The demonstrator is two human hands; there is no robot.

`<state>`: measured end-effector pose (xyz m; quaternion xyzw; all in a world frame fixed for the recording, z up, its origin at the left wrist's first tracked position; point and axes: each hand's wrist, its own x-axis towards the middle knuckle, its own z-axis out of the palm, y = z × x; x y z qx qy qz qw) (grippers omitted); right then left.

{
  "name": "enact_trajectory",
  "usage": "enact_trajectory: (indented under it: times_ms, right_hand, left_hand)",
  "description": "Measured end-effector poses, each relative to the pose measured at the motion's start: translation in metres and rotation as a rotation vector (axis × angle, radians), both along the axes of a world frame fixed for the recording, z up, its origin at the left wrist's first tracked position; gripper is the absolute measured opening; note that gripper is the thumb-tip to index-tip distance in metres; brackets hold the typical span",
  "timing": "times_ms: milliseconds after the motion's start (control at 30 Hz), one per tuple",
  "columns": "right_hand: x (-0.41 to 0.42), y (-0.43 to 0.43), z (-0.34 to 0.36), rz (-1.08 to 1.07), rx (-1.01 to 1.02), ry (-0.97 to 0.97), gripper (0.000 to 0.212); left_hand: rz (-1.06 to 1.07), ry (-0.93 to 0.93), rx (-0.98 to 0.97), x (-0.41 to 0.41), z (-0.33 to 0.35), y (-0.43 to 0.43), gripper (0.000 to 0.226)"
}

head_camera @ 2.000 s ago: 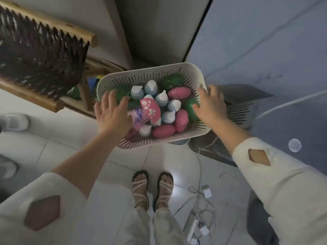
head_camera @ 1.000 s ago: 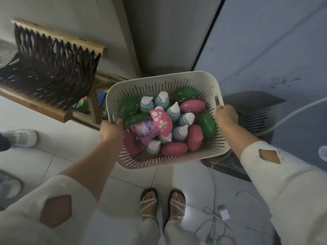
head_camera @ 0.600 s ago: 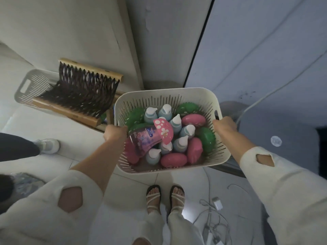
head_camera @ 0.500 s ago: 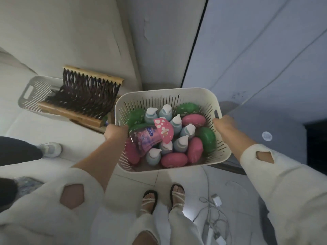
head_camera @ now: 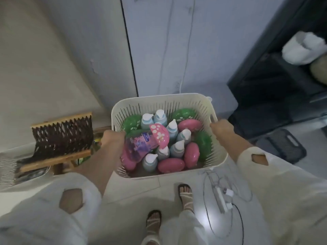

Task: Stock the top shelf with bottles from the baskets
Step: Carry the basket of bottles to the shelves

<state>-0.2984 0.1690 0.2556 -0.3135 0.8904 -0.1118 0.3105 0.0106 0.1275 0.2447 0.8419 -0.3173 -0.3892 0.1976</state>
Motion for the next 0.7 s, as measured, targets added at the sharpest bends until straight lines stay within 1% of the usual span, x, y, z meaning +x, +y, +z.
enact_trajectory:
  times_ms: [100,167,267,367,533,700]
  right_hand:
    - [-0.018,0.066,0.012,-0.181,0.002,-0.067,0.030]
    - [-0.030,0.110,0.017,-0.308,0.016,-0.077,0.029]
    - [-0.048,0.180,0.024,-0.486,0.015,-0.086,0.020]
    - [-0.064,0.253,0.029,-0.610,-0.011,-0.059,0.017]
    - [-0.080,0.381,0.040,-0.796,-0.011,-0.019,0.026]
    - [-0.077,0.507,0.055,-0.975,0.051,0.013,0.043]
  left_hand:
    - [-0.132,0.005,0.011,-0.025,0.020,0.015,0.047]
    - [-0.253,0.030,0.014,-0.047,0.026,0.029,0.048]
    - [-0.406,0.095,0.039,-0.080,0.013,0.052,0.063]
    - [-0.571,0.112,0.070,-0.118,-0.012,0.076,0.057]
    - [-0.824,0.108,0.057,-0.189,0.014,0.160,0.050]
    - [-1.043,0.116,0.057,-0.248,0.027,0.252,0.051]
